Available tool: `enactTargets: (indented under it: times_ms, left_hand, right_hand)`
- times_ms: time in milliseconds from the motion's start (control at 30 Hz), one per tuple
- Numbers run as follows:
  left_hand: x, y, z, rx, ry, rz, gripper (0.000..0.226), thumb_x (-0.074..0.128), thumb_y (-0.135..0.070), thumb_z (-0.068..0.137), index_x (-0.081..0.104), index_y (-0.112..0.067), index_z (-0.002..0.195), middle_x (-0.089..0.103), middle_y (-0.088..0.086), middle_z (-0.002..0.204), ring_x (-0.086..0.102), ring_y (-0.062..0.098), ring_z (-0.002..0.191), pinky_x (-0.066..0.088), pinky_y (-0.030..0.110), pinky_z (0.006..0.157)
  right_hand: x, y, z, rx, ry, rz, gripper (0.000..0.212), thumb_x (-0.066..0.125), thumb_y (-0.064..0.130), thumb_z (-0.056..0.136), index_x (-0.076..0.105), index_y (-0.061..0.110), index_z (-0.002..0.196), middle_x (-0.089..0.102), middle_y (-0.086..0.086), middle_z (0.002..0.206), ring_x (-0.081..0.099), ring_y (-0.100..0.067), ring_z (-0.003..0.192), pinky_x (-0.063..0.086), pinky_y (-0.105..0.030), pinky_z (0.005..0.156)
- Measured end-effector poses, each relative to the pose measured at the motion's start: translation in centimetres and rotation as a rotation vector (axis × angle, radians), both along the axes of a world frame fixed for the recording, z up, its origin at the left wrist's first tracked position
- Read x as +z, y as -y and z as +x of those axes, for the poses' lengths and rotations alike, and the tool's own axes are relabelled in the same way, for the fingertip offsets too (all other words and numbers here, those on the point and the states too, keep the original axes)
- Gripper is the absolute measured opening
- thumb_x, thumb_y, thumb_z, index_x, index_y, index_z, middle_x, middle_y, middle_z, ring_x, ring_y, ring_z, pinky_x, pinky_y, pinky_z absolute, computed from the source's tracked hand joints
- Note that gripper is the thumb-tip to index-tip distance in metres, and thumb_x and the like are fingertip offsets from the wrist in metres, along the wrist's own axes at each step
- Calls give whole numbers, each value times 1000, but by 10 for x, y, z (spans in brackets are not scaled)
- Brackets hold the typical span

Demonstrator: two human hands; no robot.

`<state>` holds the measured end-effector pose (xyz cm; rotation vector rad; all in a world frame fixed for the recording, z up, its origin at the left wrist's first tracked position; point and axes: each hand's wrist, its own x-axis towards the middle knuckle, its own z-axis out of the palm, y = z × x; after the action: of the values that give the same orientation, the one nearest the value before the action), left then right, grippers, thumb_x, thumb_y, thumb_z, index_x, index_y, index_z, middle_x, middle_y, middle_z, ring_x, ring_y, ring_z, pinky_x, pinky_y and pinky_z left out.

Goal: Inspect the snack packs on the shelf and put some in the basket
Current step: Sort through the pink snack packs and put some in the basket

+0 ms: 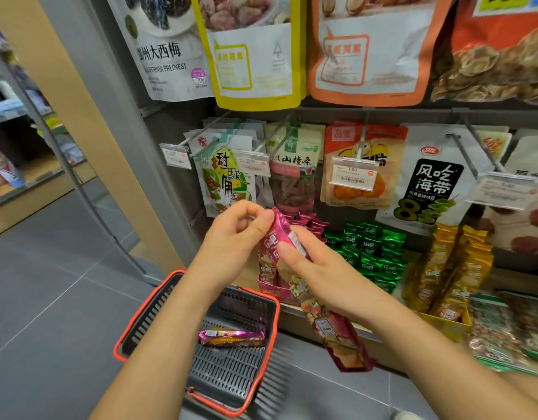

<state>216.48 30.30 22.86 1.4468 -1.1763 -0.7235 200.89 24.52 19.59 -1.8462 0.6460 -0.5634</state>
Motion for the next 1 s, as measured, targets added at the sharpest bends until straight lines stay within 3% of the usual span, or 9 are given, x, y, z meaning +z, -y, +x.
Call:
enactTargets:
  times_ms: [100,233,333,400,467,633,733,900,1000]
  left_hand:
    - [-6,1,-5,-23,60,65,39,64,-57,76,60,-20,90,62,-2,77,56,6,67,45,16,55]
    - [-12,6,-11,128,-1,-14,12,73,-35,83,66,-26,78,63,-12,68,58,1,63,45,16,53]
    - [-11,5,-9,153,-126,-54,12,73,-30,84,75,-20,77,69,-2,69,62,6,64,48,20,56]
    - [-6,4,-6,178,-244,-78,20,74,-34,79,77,-15,75,71,6,72,64,17,70,56,34,68]
    - [-1,3,0,240,-325,-107,24,73,-38,75,78,-14,72,72,7,73,67,17,72,57,30,72]
    - [0,-1,8,313,-457,-147,28,67,-41,80,77,-19,66,73,1,73,68,6,69,51,15,60]
    - [-1,-2,8,285,-402,-142,29,68,-48,73,79,-21,76,73,-1,76,66,8,73,53,18,67]
    - [-7,1,7,210,-444,-119,44,77,-36,67,69,-20,107,73,-2,87,68,13,83,58,29,77]
    - [-9,1,7,171,-513,-104,45,79,-35,63,67,-17,103,73,-1,86,69,13,80,58,26,73]
  right_hand:
    - [-4,-3,-1,-110,-86,-230,35,43,55,96,39,45,129,63,12,85,58,-1,70,45,-27,62]
    - [-10,-11,1,-165,-224,-486,62,52,50,94,12,52,141,46,7,95,54,-15,77,44,-33,62]
    - [-10,-9,-1,-70,-215,-422,84,58,47,92,-8,58,143,42,6,110,55,-15,92,48,-33,78]
    - [-8,-5,-3,31,-172,-283,80,57,47,93,-1,53,146,46,8,130,51,-10,113,45,-33,97]
    - [-7,-2,-6,140,-138,-137,62,51,49,96,17,47,147,53,12,133,54,-6,115,46,-36,102]
    - [-9,-7,-5,118,-78,5,46,37,63,90,45,39,129,63,13,110,63,-7,96,54,-39,88]
    - [-10,-11,-1,50,-62,-33,45,31,64,90,47,37,122,62,15,102,61,-4,91,52,-34,83]
    - [-13,-16,4,-51,-42,-43,42,30,63,91,50,32,111,63,10,95,59,-1,81,47,-24,72]
    - [-14,-19,5,-75,-33,-53,41,30,61,93,52,30,109,64,8,93,58,-1,81,45,-18,66]
